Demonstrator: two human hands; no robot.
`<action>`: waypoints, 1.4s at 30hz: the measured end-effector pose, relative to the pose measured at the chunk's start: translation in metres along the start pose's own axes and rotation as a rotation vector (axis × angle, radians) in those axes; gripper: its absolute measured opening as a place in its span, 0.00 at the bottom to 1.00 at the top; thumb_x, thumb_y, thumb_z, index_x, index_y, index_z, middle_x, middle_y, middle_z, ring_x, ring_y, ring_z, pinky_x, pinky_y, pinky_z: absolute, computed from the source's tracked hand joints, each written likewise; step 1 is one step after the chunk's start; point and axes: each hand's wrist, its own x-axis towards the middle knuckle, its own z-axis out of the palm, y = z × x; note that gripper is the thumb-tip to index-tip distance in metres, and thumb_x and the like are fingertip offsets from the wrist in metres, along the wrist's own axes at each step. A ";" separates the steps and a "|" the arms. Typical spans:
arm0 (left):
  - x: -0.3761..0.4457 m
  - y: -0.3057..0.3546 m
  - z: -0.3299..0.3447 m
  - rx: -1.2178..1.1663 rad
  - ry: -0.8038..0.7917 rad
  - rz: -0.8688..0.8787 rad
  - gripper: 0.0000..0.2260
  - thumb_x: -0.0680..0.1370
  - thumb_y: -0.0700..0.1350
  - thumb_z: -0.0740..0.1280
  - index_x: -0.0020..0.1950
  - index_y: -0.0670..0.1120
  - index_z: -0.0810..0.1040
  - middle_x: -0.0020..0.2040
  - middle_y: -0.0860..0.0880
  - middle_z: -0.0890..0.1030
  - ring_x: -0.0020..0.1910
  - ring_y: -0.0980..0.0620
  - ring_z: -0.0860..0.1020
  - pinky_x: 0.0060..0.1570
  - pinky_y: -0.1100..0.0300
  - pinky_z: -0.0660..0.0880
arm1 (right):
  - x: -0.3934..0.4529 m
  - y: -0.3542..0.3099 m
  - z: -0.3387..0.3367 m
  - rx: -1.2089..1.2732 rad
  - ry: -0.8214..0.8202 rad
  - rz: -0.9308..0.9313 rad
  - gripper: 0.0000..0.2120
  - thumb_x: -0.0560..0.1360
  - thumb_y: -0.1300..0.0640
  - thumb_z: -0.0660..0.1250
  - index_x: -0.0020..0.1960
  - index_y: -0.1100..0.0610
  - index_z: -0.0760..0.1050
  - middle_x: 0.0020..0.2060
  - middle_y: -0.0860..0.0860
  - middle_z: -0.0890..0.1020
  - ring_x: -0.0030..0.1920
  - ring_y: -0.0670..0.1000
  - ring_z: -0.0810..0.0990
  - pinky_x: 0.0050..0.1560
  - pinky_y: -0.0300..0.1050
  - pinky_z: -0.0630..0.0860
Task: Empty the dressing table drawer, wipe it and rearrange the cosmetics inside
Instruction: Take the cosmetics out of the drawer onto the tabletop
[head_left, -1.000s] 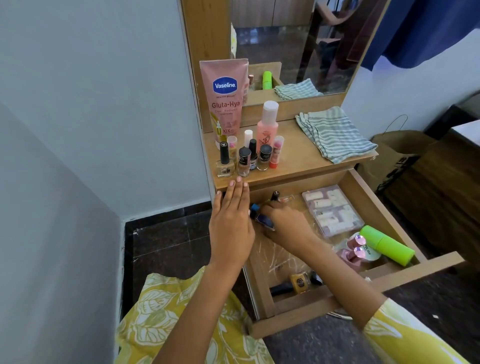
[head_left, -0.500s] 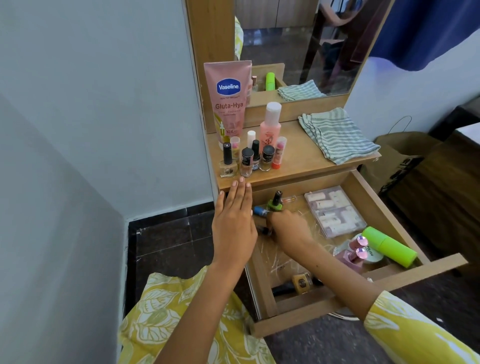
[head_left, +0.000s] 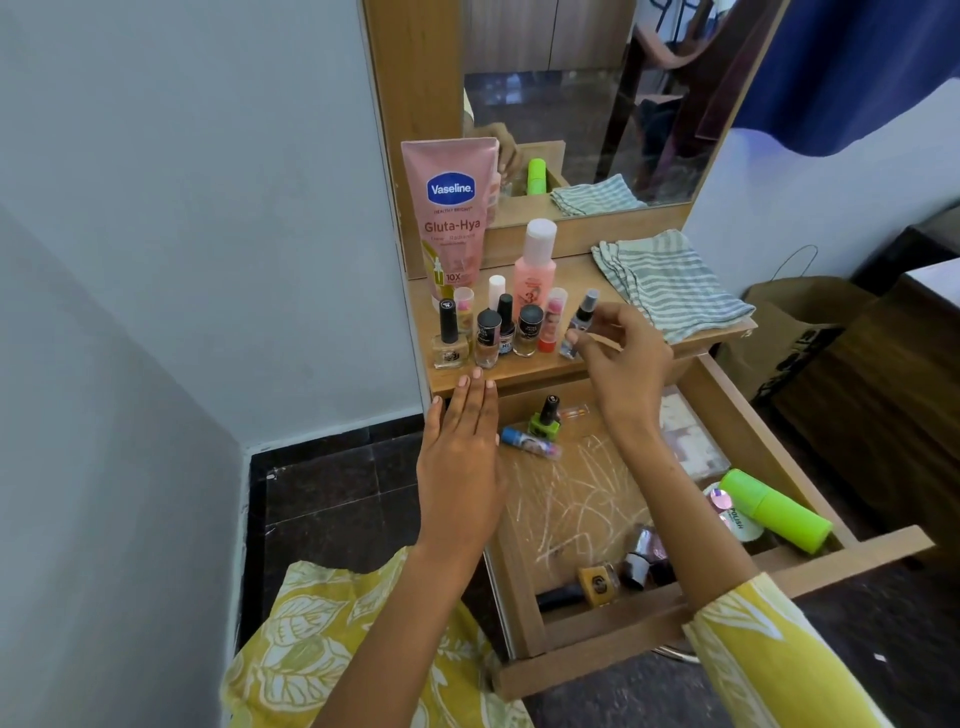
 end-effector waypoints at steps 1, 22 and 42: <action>0.000 0.000 0.000 0.000 -0.002 0.001 0.27 0.69 0.39 0.74 0.67 0.40 0.72 0.67 0.43 0.73 0.67 0.46 0.70 0.67 0.47 0.63 | 0.001 0.001 0.003 -0.005 0.000 -0.008 0.14 0.70 0.66 0.73 0.54 0.60 0.78 0.48 0.51 0.80 0.45 0.40 0.77 0.42 0.20 0.69; -0.001 0.001 -0.002 -0.028 -0.045 -0.013 0.25 0.74 0.39 0.68 0.71 0.41 0.67 0.71 0.45 0.68 0.71 0.48 0.65 0.70 0.48 0.60 | -0.064 0.032 0.020 -1.060 -0.788 -0.411 0.15 0.78 0.60 0.61 0.64 0.57 0.70 0.61 0.55 0.76 0.58 0.54 0.76 0.45 0.45 0.75; -0.001 0.000 0.001 0.030 0.014 0.013 0.25 0.71 0.38 0.72 0.68 0.39 0.72 0.68 0.42 0.72 0.68 0.45 0.70 0.66 0.45 0.62 | -0.031 -0.024 -0.017 -0.014 -0.013 0.057 0.10 0.66 0.63 0.76 0.44 0.57 0.78 0.34 0.43 0.79 0.32 0.39 0.77 0.37 0.32 0.75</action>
